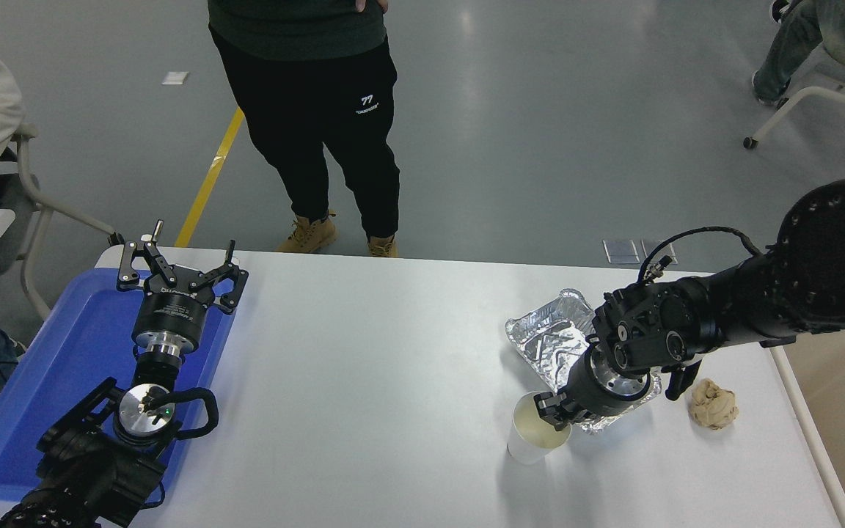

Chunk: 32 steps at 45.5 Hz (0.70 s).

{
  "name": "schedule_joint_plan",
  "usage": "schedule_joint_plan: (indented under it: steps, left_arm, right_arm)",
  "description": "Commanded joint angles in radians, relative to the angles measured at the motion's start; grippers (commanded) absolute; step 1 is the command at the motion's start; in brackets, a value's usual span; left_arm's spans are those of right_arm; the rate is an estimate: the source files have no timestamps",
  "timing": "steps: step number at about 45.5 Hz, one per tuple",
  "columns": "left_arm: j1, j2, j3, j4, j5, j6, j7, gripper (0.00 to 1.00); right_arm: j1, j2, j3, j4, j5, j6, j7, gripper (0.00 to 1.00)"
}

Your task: Pick up paper cup place in dustbin

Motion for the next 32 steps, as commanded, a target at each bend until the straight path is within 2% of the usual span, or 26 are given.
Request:
schedule_joint_plan:
  steps: [1, 21, 32]
  left_arm:
    - [-0.001, 0.0, 0.0, 0.0, 0.0, 0.0, 0.0, 1.0]
    - [0.0, 0.001, 0.0, 0.0, 0.001, 0.0, 0.001, 1.0]
    - [0.0, 0.0, 0.0, 0.0, 0.001, 0.0, 0.001, 1.0]
  right_arm:
    - [0.099, -0.054, -0.014, 0.065, 0.002, 0.014, 0.0, 0.0]
    - [0.517, -0.261, -0.058, 0.309, 0.005, 0.168, -0.004, 0.0]
    - [0.695, -0.288, -0.118, 0.393, 0.007, 0.214, -0.004, 0.0]
